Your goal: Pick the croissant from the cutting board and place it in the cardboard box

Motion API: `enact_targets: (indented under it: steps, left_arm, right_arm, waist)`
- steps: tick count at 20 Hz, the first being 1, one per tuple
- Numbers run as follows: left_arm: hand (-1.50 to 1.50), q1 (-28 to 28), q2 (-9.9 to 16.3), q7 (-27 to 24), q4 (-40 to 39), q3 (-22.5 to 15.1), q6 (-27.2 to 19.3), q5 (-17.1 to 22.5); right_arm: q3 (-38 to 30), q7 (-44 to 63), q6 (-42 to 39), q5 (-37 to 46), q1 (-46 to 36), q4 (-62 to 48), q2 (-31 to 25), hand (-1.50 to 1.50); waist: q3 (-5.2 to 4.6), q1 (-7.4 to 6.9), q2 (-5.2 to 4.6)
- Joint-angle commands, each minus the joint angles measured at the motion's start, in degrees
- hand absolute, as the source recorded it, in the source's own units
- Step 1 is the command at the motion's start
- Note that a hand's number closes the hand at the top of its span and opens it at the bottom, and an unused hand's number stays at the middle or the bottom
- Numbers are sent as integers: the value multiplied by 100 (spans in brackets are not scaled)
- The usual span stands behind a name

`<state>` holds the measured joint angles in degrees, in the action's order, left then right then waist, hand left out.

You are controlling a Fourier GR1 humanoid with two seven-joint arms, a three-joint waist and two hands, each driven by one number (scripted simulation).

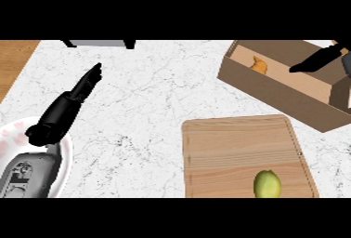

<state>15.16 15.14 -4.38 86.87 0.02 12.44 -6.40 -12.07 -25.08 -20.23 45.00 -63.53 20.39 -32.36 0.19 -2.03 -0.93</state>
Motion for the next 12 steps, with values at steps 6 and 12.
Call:
enact_targets:
  steps: [6, 12]
  left_arm:
    - [0, -23, -62, -71, -64, -74, -12, -74]
    - [0, 121, -83, 63, 85, -82, 32, -42]
  right_arm:
    - [-2464, 537, -119, -2319, -341, -835, -153, -150]
    - [-2835, 679, 140, -2614, -90, -1043, -670, -150]
  waist:
    - [0, -29, -49]
    - [3, -125, -68]
